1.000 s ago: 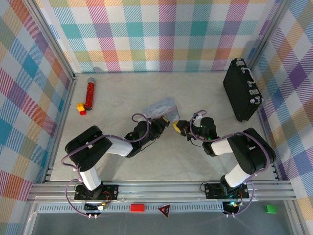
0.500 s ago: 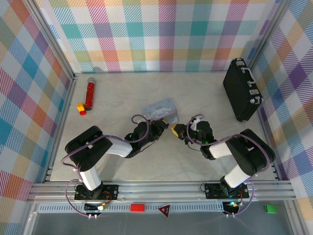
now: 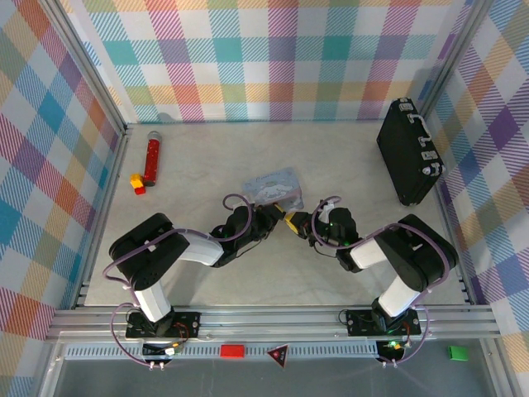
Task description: Unlock the padlock with the key
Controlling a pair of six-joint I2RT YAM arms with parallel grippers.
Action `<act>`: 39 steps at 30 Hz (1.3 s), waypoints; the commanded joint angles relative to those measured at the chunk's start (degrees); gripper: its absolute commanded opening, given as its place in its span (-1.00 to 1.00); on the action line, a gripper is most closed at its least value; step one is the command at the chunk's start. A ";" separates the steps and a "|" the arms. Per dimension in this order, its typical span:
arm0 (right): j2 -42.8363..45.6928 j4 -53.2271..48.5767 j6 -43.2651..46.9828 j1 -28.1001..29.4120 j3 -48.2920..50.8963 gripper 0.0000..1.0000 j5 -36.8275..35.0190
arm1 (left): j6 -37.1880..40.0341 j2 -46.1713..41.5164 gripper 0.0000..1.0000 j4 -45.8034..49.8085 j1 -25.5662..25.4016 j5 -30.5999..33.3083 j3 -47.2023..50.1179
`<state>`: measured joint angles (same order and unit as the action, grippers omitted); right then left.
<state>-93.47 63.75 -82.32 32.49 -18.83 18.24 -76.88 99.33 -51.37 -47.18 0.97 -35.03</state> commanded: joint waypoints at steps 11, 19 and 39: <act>15.31 -49.70 33.14 -0.49 -11.46 0.07 5.54 | 2.36 -6.44 -1.00 9.15 -0.08 -9.94 0.58; 24.65 -57.39 47.94 -0.26 -11.08 0.08 0.03 | 11.64 -12.69 -1.00 35.81 1.72 -8.17 -6.35; 30.77 -36.21 82.16 19.85 -3.03 0.20 -21.89 | 20.04 -19.91 -1.00 63.57 3.84 -5.30 -14.10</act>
<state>-60.64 20.05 -6.39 49.84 -22.61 1.13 -57.98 81.67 9.91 -43.72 -5.02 -46.94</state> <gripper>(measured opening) 0.604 0.132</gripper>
